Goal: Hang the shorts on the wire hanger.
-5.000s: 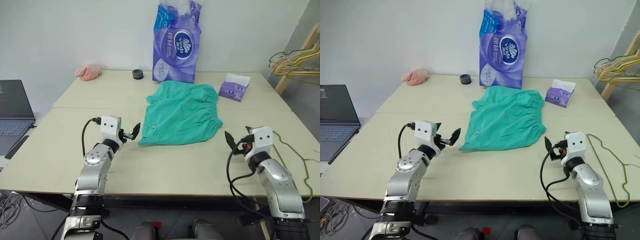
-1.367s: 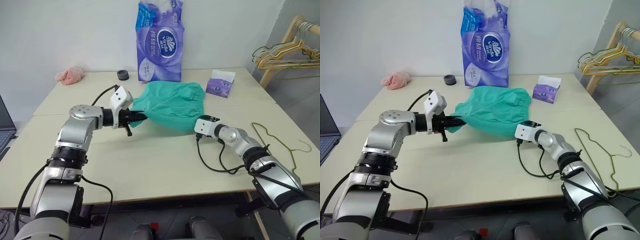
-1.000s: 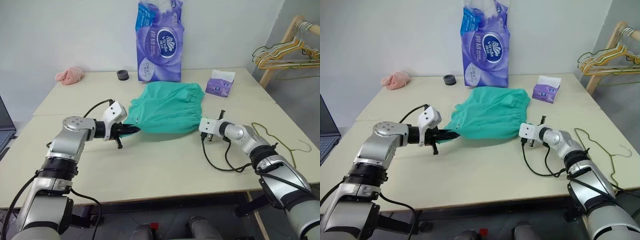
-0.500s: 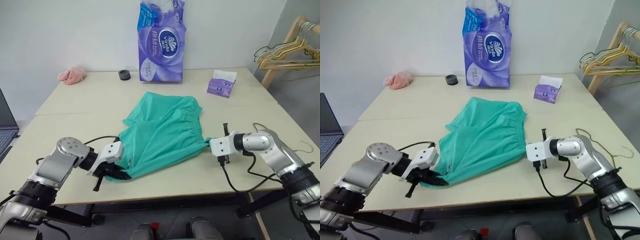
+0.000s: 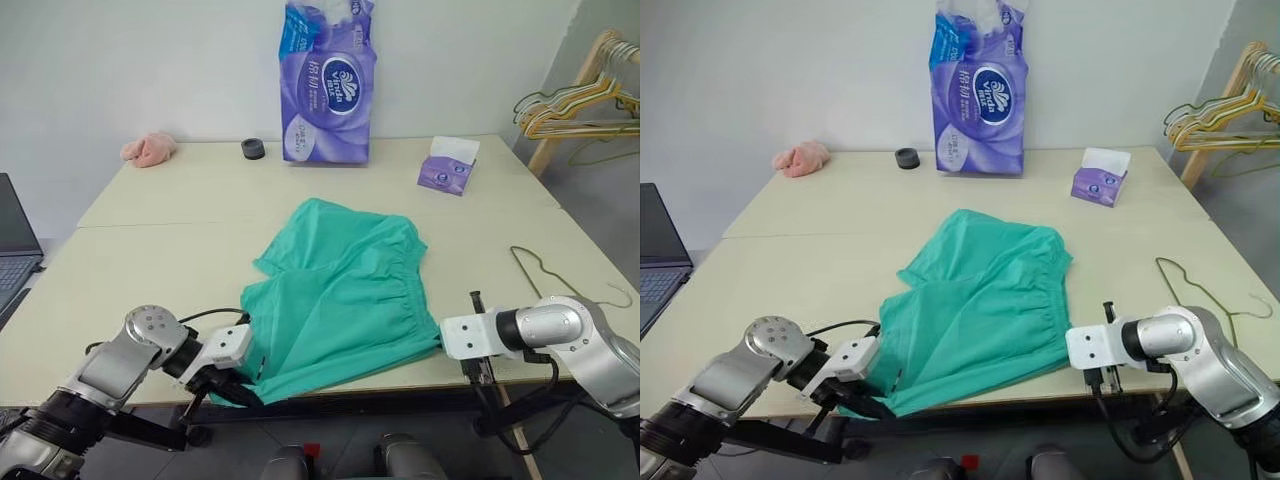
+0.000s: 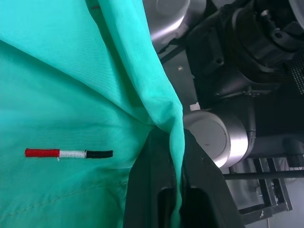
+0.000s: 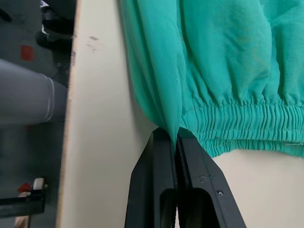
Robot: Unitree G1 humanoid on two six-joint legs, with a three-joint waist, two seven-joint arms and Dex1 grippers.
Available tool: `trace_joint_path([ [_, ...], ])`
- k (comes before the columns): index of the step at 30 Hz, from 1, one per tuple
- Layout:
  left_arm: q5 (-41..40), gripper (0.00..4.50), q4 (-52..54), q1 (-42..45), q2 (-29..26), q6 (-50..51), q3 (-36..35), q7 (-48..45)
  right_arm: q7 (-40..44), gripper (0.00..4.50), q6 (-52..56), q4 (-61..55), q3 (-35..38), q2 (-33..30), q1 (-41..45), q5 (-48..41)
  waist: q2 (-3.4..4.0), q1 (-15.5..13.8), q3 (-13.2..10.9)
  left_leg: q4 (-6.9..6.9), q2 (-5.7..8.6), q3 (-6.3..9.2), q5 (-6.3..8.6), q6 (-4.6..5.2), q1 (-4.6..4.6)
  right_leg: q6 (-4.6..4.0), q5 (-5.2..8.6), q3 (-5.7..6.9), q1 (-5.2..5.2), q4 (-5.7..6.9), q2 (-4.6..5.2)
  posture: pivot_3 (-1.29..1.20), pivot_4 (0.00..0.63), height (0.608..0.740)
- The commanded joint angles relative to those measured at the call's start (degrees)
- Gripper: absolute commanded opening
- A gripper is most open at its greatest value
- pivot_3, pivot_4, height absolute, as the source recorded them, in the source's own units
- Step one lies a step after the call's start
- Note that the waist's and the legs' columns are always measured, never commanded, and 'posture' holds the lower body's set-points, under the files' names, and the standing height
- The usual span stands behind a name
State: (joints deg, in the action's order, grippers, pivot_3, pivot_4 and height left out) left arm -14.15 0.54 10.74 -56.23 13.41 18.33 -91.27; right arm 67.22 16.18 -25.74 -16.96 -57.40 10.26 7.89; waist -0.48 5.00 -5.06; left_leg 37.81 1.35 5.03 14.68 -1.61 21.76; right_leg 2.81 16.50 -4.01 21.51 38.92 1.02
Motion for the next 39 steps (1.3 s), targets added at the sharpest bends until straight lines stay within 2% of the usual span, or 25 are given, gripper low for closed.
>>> trace_joint_path([
  [1,0.3,0.0,0.5,-0.9,-2.8,-0.9,0.9,-1.2,1.7,0.03,3.8,-2.8,2.9,-2.7,-0.2,-0.9,0.03,0.0,-0.1,0.0,0.0,-0.01,0.0,0.0,0.0,0.0,0.0,0.0,0.0,0.0,0.03,-0.12,0.06,0.74],
  [11,-0.4,0.0,-1.0,-0.5,-4.2,-3.5,2.1,-1.2,4.6,0.03,9.7,-9.0,2.6,-6.9,-2.6,-5.0,-0.15,0.0,-0.5,0.0,-0.02,-0.06,0.01,0.0,0.01,0.01,0.0,0.0,0.03,-0.01,0.05,-0.13,0.062,0.74],
  [20,-0.1,0.0,1.5,1.2,-0.5,-0.9,2.4,-1.0,4.0,0.03,9.3,-6.8,5.3,-12.1,-5.2,-6.3,-0.26,0.0,-0.6,0.02,-0.02,-0.13,0.01,-0.01,0.01,0.01,0.0,-0.02,0.04,-0.02,0.07,-0.13,0.061,0.74],
  [30,-1.4,0.0,5.8,1.4,1.1,4.3,3.8,-1.2,3.2,0.03,8.7,-7.0,6.0,-10.8,-4.8,-8.4,-0.36,0.1,-0.8,0.01,-0.04,-0.22,0.01,0.0,0.01,0.02,0.0,-0.05,0.07,-0.02,0.07,-0.15,0.067,0.74],
  [33,-2.7,0.66,8.3,1.1,0.4,7.4,3.6,-1.2,3.9,0.71,7.8,-7.3,6.0,-11.2,-5.5,-9.1,-0.39,0.2,-0.8,0.01,-0.03,-0.21,0.02,0.0,0.01,0.02,0.0,-0.04,0.07,-0.02,0.06,-0.15,0.065,0.74],
  [39,-6.5,2.44,13.7,0.3,-0.1,13.4,2.0,-1.0,5.8,2.72,2.4,-6.3,6.7,-11.2,-5.3,-10.9,-0.4,0.1,-0.8,0.02,-0.03,-0.21,0.02,0.0,0.02,0.02,0.0,-0.06,0.06,-0.03,0.06,-0.14,0.062,0.74],
])
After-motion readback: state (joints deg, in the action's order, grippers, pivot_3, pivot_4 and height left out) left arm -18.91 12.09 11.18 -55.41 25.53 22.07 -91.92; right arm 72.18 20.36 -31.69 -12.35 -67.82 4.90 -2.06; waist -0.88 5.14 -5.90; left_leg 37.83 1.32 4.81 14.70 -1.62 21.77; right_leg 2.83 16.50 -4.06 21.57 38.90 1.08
